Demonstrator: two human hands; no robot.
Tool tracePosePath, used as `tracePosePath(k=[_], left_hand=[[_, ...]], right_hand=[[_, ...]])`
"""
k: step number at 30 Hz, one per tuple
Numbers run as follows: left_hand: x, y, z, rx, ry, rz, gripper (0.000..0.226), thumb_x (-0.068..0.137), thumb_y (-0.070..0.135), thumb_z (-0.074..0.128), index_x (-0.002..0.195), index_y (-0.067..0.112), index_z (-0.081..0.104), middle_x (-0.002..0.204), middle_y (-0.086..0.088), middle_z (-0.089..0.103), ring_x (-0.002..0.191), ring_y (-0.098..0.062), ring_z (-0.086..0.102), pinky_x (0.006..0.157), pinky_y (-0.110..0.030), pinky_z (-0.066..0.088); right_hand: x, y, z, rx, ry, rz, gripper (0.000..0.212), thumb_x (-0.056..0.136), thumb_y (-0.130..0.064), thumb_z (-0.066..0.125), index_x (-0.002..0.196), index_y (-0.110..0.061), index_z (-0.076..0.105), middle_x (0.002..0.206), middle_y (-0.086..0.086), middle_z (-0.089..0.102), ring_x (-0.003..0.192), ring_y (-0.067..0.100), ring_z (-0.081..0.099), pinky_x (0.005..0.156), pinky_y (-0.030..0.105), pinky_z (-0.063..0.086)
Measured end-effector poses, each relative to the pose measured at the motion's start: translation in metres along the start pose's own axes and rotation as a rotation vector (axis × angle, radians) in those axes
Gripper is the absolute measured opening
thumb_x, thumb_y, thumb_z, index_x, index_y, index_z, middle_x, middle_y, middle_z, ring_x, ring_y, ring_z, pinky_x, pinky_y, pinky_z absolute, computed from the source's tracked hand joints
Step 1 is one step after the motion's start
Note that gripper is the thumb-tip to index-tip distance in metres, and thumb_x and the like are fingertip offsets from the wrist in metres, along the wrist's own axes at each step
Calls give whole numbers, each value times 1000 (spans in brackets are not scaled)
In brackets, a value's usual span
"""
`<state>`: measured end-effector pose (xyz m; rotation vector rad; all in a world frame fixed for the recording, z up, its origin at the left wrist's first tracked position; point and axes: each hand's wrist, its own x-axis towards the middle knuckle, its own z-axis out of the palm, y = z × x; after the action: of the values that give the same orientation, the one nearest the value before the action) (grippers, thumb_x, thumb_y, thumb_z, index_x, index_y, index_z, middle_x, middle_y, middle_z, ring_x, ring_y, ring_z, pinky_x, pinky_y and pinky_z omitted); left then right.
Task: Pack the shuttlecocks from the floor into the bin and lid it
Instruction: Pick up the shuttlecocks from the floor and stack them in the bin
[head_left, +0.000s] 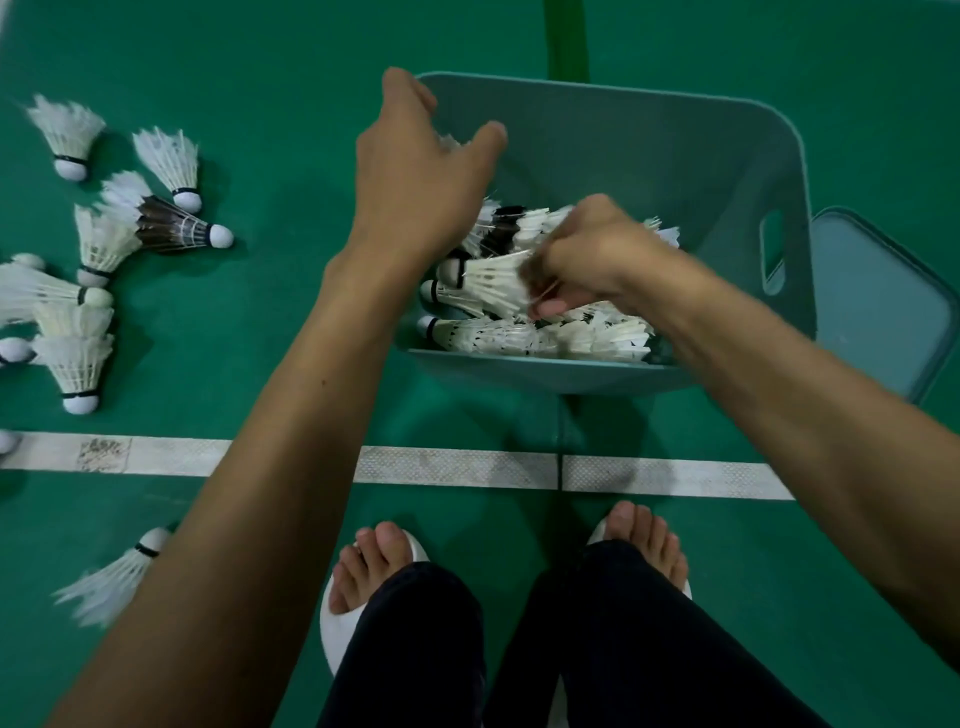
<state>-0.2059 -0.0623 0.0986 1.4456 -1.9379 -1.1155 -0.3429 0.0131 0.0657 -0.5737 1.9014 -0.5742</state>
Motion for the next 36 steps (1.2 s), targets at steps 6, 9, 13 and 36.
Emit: tracePosePath(k=[6,9,13,36], left_hand=[[-13,-5,4,46,-121,-171,49,95,50,54,129,14,50,117,2,58,105,-21,54,77,-31,35],[-20,-7,1,198,-423,-273,80,82,51,57,147,10,34,135,-10,54,115,-30,54,79,-39,40],[-26,-7,12,388,-634,-361,96,92,26,58,160,7,-7,143,-18,49,116,-32,57,83,-38,48],[-16,-19,17,509,-586,-295,37,86,6,64,121,14,55,111,-10,59,92,-30,64,73,-38,57]], right_hand=[[22,-14,20,-58,19,-81,8,90,6,72,94,12,70,80,25,71,47,29,71,41,25,52],[26,-16,18,-26,47,-56,10,91,4,71,97,11,71,62,19,69,38,21,65,34,21,47],[33,-13,17,76,20,-36,15,89,-4,77,99,7,75,67,13,73,38,15,62,34,19,42],[35,-11,37,164,152,61,4,85,6,73,83,6,69,50,12,66,39,21,65,45,24,52]])
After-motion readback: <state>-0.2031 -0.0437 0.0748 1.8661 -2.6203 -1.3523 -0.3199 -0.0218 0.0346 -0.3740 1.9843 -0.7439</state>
